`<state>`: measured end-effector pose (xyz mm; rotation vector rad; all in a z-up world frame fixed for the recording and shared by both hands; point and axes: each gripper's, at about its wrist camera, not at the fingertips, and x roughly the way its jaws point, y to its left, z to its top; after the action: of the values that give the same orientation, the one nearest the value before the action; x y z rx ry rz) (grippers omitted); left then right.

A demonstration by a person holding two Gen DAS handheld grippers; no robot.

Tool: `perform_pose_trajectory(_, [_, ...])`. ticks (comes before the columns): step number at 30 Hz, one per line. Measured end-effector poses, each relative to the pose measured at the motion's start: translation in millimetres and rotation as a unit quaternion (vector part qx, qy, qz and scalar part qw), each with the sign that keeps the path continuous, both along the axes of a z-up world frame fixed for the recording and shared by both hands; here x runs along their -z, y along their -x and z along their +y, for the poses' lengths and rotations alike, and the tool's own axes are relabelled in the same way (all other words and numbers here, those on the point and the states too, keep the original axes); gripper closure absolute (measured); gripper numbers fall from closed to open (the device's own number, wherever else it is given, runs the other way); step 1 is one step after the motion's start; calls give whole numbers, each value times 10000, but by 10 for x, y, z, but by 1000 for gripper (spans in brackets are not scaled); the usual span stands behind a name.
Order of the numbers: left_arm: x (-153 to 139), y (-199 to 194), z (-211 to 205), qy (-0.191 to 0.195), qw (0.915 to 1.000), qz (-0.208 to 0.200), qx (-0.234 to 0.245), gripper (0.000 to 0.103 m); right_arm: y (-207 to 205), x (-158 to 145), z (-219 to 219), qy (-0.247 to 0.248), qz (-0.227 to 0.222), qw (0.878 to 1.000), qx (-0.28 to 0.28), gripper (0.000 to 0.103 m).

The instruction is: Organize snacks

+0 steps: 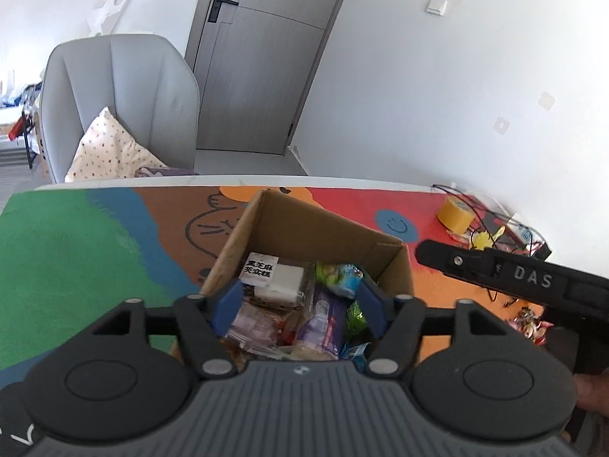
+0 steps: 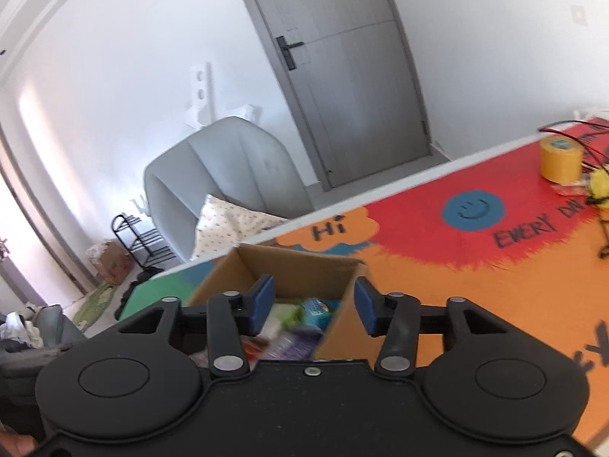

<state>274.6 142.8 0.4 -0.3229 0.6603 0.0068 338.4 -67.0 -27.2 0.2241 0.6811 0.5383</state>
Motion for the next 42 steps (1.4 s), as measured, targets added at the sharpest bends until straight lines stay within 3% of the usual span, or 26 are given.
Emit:
perform_pose_trajectory(8, [-59,72,-247,-122,9998,-33,158,18,131,-9,-339,71,0,9993,362,35])
perform_pose_trajectory(15, [-110,185,-445,-247,9994,-49,233,14,272,-30,-512,110,-112,9987,494,24])
perform_pose_trajectory(23, [-189,331,-555,-351,9992,-160,144,7,442,-59,-683,165,-213,9975,654,0])
perform_pose_trajectory(28, [-235,413,-582,-277,9993,-210,120,0,537,-87,-785,179,-261,9968,730,0])
perform_pose_trajectory(42, [-343,723,-763,-527,9978,-370,127,0,843,-162,-1048,139,-316,9964,774,0])
